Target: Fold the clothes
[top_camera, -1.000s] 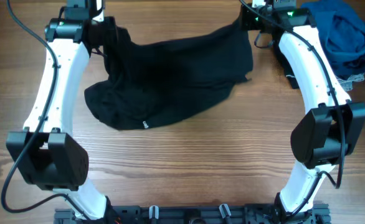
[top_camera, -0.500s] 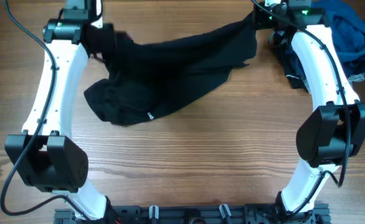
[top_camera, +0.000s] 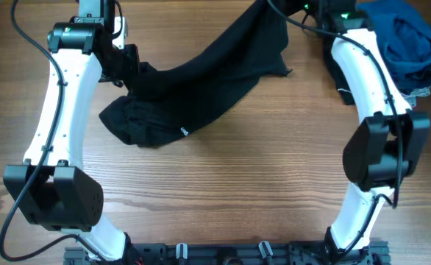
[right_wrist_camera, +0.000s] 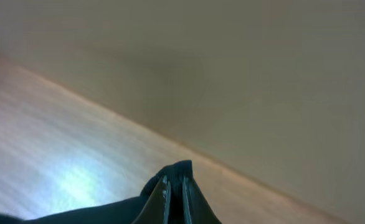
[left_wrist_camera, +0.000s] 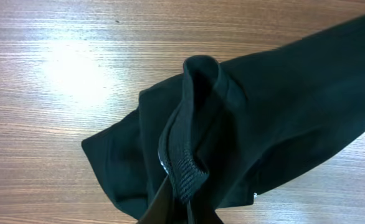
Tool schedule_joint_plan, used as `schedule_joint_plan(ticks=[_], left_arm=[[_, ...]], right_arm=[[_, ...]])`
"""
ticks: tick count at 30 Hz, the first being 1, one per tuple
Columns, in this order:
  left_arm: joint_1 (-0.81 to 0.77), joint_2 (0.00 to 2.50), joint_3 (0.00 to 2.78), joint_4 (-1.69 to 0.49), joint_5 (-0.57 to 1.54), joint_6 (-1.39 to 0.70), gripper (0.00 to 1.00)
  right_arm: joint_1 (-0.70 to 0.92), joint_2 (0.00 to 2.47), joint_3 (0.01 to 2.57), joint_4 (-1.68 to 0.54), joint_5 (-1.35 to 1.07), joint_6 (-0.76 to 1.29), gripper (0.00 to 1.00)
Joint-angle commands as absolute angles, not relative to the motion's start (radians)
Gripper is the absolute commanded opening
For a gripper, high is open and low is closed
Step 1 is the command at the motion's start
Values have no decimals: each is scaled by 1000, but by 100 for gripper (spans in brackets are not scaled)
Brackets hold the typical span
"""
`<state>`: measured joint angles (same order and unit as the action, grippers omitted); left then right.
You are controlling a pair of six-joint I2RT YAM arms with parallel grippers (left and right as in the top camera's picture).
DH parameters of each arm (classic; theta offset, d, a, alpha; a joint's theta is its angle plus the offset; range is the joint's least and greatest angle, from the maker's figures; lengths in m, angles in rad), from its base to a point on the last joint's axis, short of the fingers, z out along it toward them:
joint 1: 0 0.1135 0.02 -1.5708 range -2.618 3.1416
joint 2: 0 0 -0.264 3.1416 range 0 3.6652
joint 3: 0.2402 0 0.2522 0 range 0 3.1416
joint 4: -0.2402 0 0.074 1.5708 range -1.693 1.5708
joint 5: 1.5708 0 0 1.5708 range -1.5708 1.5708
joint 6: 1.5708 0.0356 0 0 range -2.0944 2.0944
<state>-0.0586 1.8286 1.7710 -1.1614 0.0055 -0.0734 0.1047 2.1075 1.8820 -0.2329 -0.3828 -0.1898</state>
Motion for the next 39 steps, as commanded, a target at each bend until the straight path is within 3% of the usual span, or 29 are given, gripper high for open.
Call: schedule_joint_plan(ticks=[1, 5, 11, 15, 22, 30, 39], left_arm=[[-50, 1800, 1768, -1150, 12, -83, 4], [-51, 1801, 1767, -1149, 7, -84, 4], [-77, 1819, 1767, -1243, 7, -83, 4], [-76, 1797, 1768, -1181, 7, -83, 4], [-74, 1489, 1768, -957, -2, -84, 4], [-74, 1010, 1768, -778, -180, -83, 4], [-74, 836, 1956, -876, -185, -81, 4]], right_arm=[[108, 2197, 1893, -247, -424, -207, 4], [108, 2220, 1893, -266, -427, -197, 4], [93, 2220, 1893, -467, -427, -154, 4], [89, 2159, 1899, -523, -427, -155, 4], [88, 1703, 1902, -733, -273, -125, 4], [88, 1139, 1902, -924, -109, -88, 4], [88, 982, 2048, -1185, -58, -43, 4]])
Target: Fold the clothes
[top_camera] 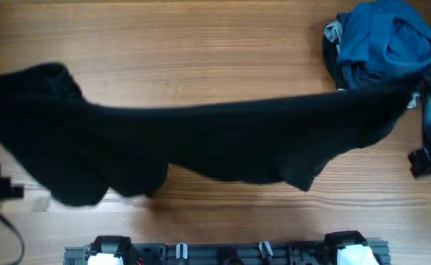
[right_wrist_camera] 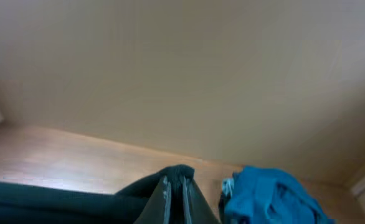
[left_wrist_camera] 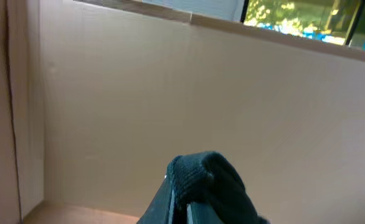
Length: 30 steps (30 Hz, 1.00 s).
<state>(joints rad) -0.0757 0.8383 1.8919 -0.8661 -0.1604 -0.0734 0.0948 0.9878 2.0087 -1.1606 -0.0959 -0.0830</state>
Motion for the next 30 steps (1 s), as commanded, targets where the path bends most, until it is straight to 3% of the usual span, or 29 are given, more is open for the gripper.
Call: schedule_joint_plan(ticks=[1, 6, 16, 23, 30], left_arm=[[-74, 836, 1968, -881, -185, -63, 4], [-74, 937, 1967, -937, -229, -57, 4], [-74, 1457, 1967, -1010, -228, -57, 4], [-74, 1839, 1967, -975, -222, -56, 4], [-74, 2018, 1967, -712, -222, -57, 4]], right_arm=[[88, 984, 2048, -1201, -58, -39, 4], [88, 1132, 2048, -1320, -47, 13, 4], [70, 1586, 2046, -1343, -41, 30, 4], [58, 1903, 2018, -1145, -105, -11, 4], [59, 2164, 2018, -899, -129, -26, 4]])
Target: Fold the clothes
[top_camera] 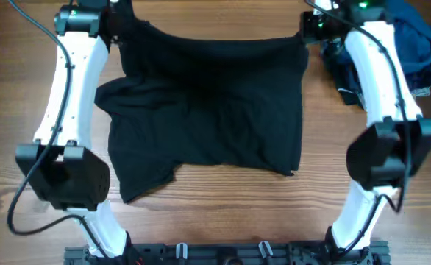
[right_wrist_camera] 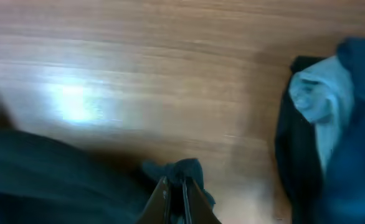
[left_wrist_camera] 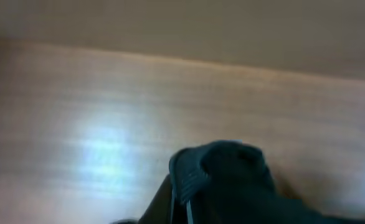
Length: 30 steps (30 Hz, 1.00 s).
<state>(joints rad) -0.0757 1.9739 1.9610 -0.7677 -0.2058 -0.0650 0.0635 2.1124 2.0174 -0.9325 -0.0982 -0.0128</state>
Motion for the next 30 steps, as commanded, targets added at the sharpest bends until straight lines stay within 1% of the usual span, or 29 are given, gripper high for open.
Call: schedule_joint_plan(ticks=[1, 4, 7, 9, 11, 16, 20, 26, 27, 30], left_arm=[[-74, 2035, 1967, -680, -222, -57, 4], [-74, 2093, 1967, -597, -221, -57, 4], [-74, 2095, 1967, -622, -221, -57, 4], [-75, 2081, 1967, -686, -221, -57, 4], [-75, 2054, 1967, -815, -221, -57, 4], [-74, 2048, 1967, -1058, -210, -57, 4], [-74, 2048, 1967, -1220, -203, -56, 4], [-74, 2048, 1963, -1341, -203, -57, 4], [-74, 2048, 1963, -1370, -202, -57, 4], [-74, 2049, 1930, -1369, -163, -57, 4]], right_arm=[[58, 2172, 2018, -880, -131, -26, 4], [58, 2179, 2019, -826, -131, -26, 4], [58, 2178, 2019, -878, -176, -25, 4], [58, 2171, 2019, -940, -234, -24, 4], [57, 2167, 2019, -1043, -290, -24, 4], [54, 2167, 2019, -1248, -287, -44, 4], [42, 2167, 2018, -1355, -281, -77, 4], [41, 2167, 1989, -1440, -277, -84, 4], [41, 2167, 1975, -1436, -277, -88, 4], [41, 2167, 1883, -1373, -278, -87, 4]])
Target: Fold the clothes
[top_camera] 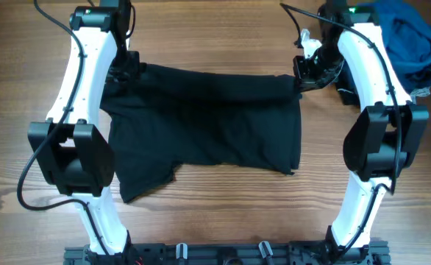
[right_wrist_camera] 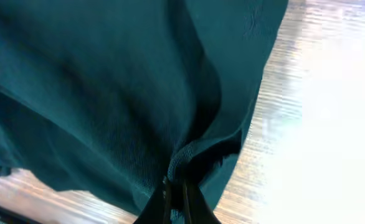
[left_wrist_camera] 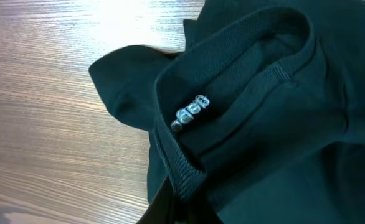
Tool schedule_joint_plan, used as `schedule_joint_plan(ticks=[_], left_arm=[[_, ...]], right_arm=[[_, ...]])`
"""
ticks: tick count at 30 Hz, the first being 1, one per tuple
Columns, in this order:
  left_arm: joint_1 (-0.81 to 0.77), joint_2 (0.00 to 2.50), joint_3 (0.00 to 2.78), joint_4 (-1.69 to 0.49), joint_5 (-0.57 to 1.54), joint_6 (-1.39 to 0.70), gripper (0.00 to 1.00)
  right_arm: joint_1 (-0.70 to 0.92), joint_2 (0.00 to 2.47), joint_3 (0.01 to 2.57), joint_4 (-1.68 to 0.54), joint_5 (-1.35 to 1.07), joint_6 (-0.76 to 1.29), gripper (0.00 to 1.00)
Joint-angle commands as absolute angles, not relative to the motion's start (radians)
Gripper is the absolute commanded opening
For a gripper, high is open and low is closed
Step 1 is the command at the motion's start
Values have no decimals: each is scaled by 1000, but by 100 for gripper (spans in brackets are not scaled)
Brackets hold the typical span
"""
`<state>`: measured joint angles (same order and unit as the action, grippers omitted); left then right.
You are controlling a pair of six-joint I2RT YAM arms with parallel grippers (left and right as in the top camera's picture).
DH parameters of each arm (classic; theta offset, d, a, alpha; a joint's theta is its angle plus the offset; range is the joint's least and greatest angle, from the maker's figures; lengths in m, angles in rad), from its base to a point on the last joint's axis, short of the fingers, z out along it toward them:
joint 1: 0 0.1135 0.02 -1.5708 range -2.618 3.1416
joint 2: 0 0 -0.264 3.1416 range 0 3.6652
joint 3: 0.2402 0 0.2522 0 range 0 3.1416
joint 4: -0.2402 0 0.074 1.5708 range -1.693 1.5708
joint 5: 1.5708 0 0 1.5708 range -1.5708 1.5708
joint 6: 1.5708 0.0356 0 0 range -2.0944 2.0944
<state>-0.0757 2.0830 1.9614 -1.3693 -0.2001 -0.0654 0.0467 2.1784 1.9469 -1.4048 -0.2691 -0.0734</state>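
Note:
Black shorts lie spread on the wooden table, their far edge doubled over toward the near side. My left gripper is shut on the ribbed waistband at the garment's far left corner, where a metal drawstring tip shows. At the far right corner my right gripper is shut on the dark fabric edge. Both pinch points sit low on the garment.
A pile of blue and dark clothes sits at the table's far right corner, just beyond my right arm. My left arm runs along the shorts' left side. Bare wood lies near the front edge.
Both grippers, still holding the shorts' far corners, have come toward the near side and down. The far edge, earlier near the table's back, now lies folded over on the garment.
The shorts first hung bunched between the grippers at the far side. Then they were stretched wide and lifted toward the camera. Then they lay spread flat with the corners held at the back, and now that far edge is folded forward.

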Motion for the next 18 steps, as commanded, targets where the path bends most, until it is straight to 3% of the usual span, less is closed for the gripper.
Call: schedule_joint_plan(ticks=[1, 2, 3, 4, 5, 11, 17, 18], left_arm=[[-74, 2049, 1905, -1357, -162, -57, 4], [-74, 2049, 1884, -1341, -162, -57, 6], [-74, 2049, 1872, -1331, -162, -57, 33], [-74, 2049, 1872, -1325, -162, -57, 53], [-74, 2049, 1872, -1314, -162, -57, 60], [-74, 1942, 1872, -1370, -165, -83, 58], [-74, 1602, 1872, -1406, -34, -257, 64], [-74, 1568, 1872, -1448, -34, -295, 63]], right_arm=[[41, 2167, 1851, -1341, -278, -86, 4], [41, 2167, 1844, -1327, -278, -87, 6], [41, 2167, 1845, -1320, -278, -88, 22], [41, 2167, 1853, -1322, -278, -97, 28], [41, 2167, 1856, -1322, -278, -102, 32], [33, 2088, 2011, -1445, -278, -102, 36], [24, 1732, 2005, -1533, -262, -16, 35], [25, 1678, 1996, -1565, -235, 23, 30]])
